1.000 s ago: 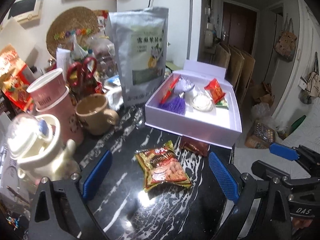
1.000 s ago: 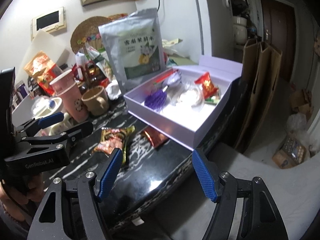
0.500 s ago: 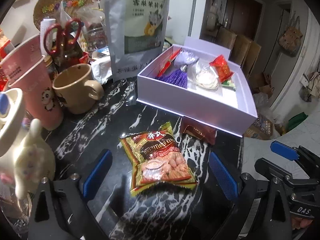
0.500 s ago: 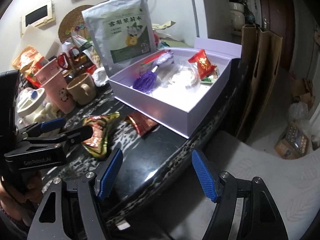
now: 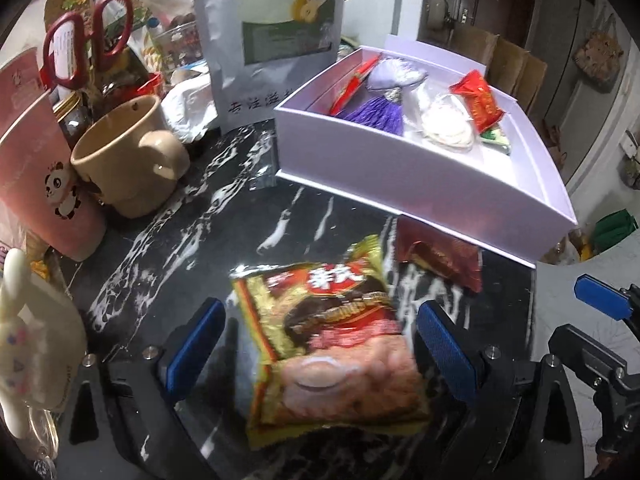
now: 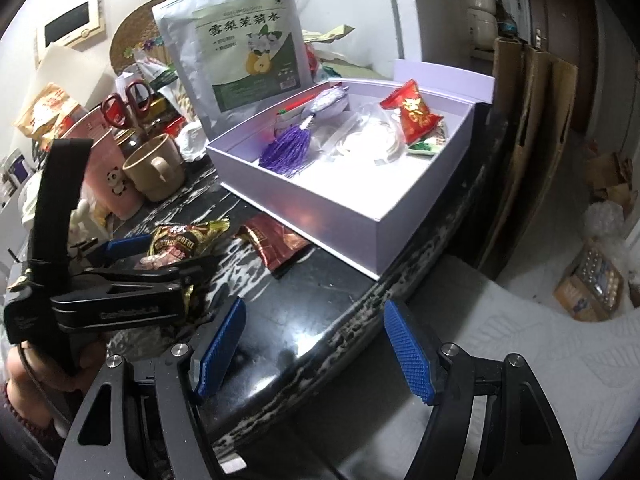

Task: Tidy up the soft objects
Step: 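Grasp the peanut snack bag with the left tool while the right tool grasps the dark red wrapper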

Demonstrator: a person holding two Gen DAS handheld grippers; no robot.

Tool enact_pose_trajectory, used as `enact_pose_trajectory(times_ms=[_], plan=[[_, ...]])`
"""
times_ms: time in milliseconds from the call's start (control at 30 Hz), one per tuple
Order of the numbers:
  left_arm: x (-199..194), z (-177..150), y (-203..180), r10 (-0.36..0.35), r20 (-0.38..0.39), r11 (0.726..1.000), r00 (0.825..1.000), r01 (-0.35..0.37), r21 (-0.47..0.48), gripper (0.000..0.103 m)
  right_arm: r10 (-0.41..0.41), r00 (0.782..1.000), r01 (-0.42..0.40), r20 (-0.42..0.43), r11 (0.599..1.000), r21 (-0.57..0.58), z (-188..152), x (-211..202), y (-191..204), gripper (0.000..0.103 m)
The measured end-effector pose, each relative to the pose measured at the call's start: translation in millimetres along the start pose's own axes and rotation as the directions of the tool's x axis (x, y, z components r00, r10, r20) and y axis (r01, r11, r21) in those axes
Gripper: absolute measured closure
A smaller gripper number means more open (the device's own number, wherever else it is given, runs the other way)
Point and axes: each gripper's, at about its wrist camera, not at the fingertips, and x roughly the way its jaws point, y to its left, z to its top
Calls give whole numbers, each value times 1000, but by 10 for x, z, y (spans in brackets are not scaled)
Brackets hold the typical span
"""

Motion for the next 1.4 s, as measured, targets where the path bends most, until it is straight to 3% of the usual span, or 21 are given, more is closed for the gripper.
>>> enact_pose_trajectory(times_ms=[67,133,167,300,400,700,800,900,967,1200,1400], plan=[[0,-2,45,-11,9,1000,1000,11,-9,11,4,1000,-4,-3,1000,-16,20,44,37,30],[-19,-22,80,-24,18,1000,1000,24,-9,32,9,1000,-10,-9,1000,-29,36,91,73,30],[-19,-26,92,-27,15,1000,1000,27,-8,38,14,1000,-14,-12,999,-36,49,123,93,30],[-51,-27,138,-31,19,1000,999,31,-6,44,52,998,-53,-28,997,-54,117,257,165,30],[-94,-58,232,-46,9,998,999,46,-32,44,88,995,-91,-48,994,-58,168,372,211,35],[-133,-126,447,-36,14,995,999,37,-89,44,91,994,-99,-54,980,-174,384,647,412,45],[-129,-129,476,-51,15,994,999,52,-98,44,85,993,-99,-82,978,-185,441,787,439,56],[-124,-138,508,-70,13,991,997,71,-116,44,66,994,-82,-91,979,-188,448,864,463,59],[-129,-148,520,-72,8,990,997,73,-123,44,14,996,-32,-85,974,-223,435,874,497,75],[-153,-163,498,-80,5,989,997,80,-122,44,-2,997,-16,-83,976,-216,371,796,450,79],[-255,-193,469,-86,20,989,996,88,-115,44,32,993,-54,-111,978,-200,221,651,474,80]])
